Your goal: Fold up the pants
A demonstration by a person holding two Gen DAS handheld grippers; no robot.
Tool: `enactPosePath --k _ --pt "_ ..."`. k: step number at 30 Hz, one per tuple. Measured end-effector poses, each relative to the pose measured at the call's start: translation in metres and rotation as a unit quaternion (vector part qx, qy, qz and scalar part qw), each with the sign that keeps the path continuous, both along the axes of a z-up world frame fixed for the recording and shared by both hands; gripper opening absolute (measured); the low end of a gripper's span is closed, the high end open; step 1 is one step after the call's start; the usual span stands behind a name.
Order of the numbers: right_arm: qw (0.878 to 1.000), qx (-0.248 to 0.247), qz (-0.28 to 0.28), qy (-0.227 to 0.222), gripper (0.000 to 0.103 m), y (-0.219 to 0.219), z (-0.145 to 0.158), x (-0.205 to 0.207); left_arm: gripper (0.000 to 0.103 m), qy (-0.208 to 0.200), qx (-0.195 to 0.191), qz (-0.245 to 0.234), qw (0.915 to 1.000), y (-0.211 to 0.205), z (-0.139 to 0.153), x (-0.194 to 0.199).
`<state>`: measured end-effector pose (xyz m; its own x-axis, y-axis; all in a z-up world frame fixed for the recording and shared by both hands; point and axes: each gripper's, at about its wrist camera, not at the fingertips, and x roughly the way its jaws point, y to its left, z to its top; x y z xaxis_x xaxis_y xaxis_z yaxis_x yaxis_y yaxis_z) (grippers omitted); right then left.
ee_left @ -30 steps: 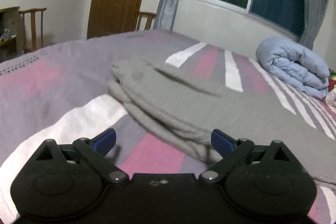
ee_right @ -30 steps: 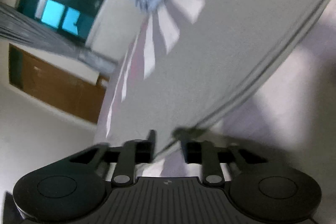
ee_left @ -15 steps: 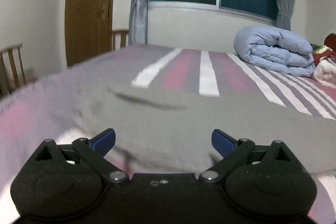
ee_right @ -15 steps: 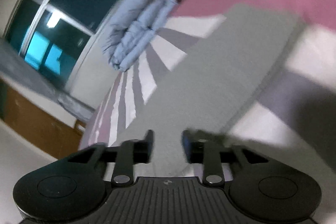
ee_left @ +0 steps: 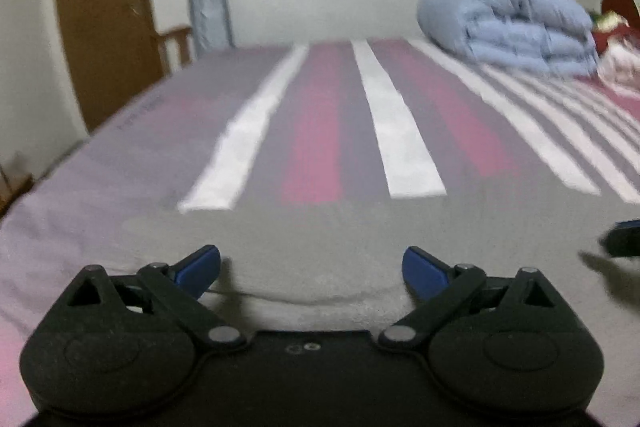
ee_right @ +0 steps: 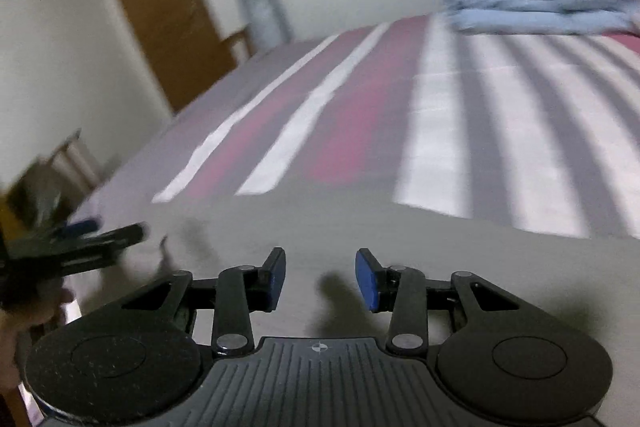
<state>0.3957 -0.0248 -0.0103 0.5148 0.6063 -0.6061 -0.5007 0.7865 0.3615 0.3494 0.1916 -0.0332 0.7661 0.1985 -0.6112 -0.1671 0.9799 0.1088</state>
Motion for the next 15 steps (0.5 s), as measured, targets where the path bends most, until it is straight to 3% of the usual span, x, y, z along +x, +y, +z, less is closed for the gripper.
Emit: enactPosePath --k 2,3,6,9,13,15 --pt "0.998 -0.063 0.013 0.002 0.040 0.026 -0.018 0.008 0.097 0.043 0.022 0.002 0.9988 0.005 -0.021 0.016" --pt "0.995 -0.099 0.004 -0.004 0.040 0.035 -0.028 0.012 0.097 0.045 0.031 -0.007 0.9985 0.008 -0.027 0.017" --pt "0.993 -0.118 -0.022 -0.012 0.040 0.034 -0.033 0.021 0.093 0.041 0.025 -0.015 0.9987 0.016 -0.023 0.013" --pt "0.996 -0.072 -0.041 -0.040 0.040 0.021 -0.018 0.024 0.093 -0.001 0.056 0.003 0.9984 0.023 -0.008 0.004" --pt "0.997 -0.062 -0.017 -0.032 0.040 0.050 -0.019 0.041 0.096 0.002 0.037 0.034 0.9987 0.049 -0.013 0.006" --pt "0.997 -0.064 -0.018 -0.030 0.040 0.058 -0.024 0.052 0.096 0.010 0.054 0.041 0.9976 0.054 -0.019 0.004"
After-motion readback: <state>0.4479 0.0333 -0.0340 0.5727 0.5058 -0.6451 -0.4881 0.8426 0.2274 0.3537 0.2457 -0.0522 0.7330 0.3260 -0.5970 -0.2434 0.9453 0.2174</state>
